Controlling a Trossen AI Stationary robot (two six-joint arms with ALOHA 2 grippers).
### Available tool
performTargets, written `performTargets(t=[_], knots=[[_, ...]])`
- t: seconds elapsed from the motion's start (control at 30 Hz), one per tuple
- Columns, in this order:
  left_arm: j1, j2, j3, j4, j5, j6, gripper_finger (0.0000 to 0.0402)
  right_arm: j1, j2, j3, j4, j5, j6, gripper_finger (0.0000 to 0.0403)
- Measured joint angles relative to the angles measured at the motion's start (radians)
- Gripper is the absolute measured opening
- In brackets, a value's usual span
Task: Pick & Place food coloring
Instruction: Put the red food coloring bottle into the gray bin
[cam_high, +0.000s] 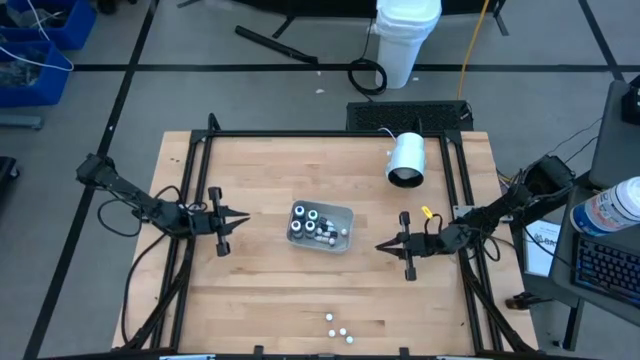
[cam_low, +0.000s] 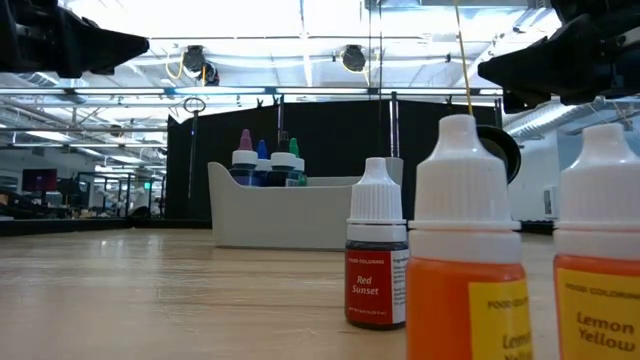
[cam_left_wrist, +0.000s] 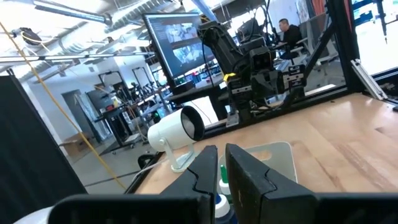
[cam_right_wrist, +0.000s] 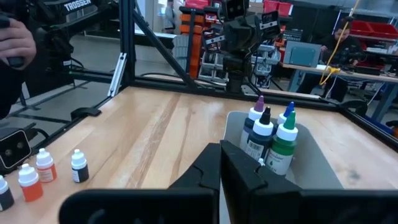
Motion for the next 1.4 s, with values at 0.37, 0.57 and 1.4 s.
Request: performTargets(t=[0.37,0.57,1.4], knots=[[0.0,0.0,0.0,0.034,0.0,-0.027,0.0042,0.0,0.0,0.0,0.0,0.0,-0.006,0.0],[0.0,0.001,0.021,0.083,0.032,-0.058,0.0042,-0.012,0.0,0.0,0.0,0.0,-0.002,0.0],[-0.066,1.104,0.806,-0.17,0.266,-0.193,0.0042,-0.024,0.0,0.0,-0.057,-0.003,0.065,0.0]])
